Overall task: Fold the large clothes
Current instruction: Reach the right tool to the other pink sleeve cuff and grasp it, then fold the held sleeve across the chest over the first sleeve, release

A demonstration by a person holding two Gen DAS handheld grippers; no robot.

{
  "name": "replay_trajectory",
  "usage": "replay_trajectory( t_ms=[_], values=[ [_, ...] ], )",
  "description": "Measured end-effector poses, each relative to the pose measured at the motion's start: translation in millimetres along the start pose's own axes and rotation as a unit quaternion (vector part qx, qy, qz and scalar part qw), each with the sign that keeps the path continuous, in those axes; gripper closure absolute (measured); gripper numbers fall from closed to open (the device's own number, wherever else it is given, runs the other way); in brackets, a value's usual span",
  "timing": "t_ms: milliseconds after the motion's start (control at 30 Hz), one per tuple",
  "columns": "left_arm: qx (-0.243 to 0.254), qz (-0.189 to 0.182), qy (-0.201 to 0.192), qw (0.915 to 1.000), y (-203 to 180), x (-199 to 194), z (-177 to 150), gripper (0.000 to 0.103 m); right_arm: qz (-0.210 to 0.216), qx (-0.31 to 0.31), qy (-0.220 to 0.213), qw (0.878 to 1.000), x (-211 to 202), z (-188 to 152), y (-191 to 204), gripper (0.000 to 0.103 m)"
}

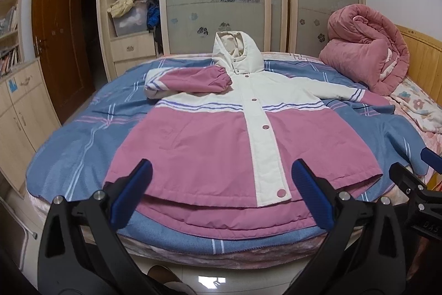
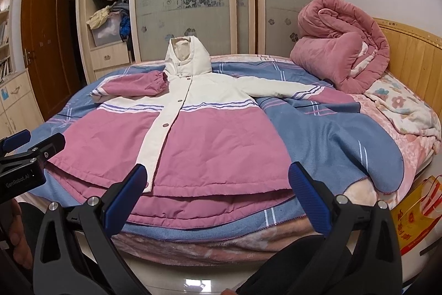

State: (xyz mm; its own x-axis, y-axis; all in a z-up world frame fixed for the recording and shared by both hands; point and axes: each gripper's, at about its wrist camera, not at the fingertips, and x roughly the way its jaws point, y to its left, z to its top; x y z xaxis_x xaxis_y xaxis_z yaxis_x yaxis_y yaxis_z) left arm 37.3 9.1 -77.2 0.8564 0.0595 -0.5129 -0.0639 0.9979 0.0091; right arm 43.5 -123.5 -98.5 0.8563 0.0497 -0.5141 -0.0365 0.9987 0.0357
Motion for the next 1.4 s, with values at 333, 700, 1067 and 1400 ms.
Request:
replay_trajectory(
  t_ms=[333, 700, 1067, 1400],
  values=[
    [-0.035, -0.026, -0.049, 0.9978, 24, 34, 14, 0.002, 0.124, 0.063, 0.083, 0.987, 81, 58, -3, 0.005],
    [-0.031, -0.061, -0.062, 0.9957, 46, 73, 9, 0.002, 0.323, 0.196, 0.182, 0.908, 284, 174, 61, 0.005],
    [-0.053, -0.072, -0.029, 0.9955, 64, 99, 9, 0.002, 0.272, 0.268, 0.275, 0.882, 483, 191, 107, 0.029],
    [-0.057, -0.086, -0.011, 0.9946, 64, 110, 7, 0.002, 0.266, 0.236, 0.243, 0.903, 493, 223, 142, 0.089]
  ],
)
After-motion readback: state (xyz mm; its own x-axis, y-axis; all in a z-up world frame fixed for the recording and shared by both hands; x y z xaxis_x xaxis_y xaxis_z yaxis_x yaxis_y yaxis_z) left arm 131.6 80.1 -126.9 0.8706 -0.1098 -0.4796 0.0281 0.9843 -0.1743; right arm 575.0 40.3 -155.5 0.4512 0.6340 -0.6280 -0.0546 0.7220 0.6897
